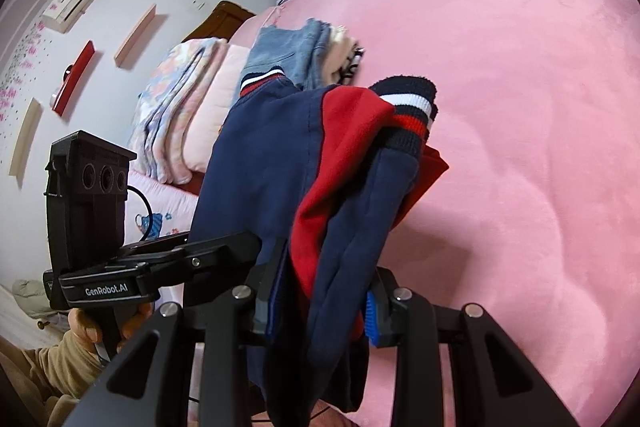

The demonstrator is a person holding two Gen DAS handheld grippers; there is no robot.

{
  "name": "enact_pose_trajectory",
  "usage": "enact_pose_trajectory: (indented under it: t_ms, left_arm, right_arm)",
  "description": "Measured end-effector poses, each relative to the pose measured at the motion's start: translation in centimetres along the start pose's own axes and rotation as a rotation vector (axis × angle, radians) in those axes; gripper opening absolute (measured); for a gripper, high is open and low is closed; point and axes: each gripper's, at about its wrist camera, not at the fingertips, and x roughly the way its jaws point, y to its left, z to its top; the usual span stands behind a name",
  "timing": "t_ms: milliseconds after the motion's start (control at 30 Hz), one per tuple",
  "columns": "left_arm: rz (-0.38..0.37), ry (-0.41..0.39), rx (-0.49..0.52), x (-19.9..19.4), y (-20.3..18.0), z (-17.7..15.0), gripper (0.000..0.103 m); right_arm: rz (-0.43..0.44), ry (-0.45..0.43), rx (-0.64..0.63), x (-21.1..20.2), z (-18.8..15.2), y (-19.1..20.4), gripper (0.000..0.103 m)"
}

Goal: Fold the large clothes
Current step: 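Carry the bundle onto the folded jeans stack and lower it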

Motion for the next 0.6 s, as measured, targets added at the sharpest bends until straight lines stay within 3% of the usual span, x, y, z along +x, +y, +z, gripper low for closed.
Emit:
enact_pose_trajectory:
  t_ms: [333, 600]
  left_arm:
    - [-0.063, -0.003, -0.022, -2.2, 5.7, -1.5, 0.048]
    - [-0.115, -0.005, 0.002, -4.3, 13.1, 2.6, 0.048]
  right_arm:
    - [-0.039, 0.029, -0.010, 3.1, -0.4, 4.6, 0.031]
    - [-0.090, 0.009, 0.005, 7.8, 2.1, 9.2, 0.031]
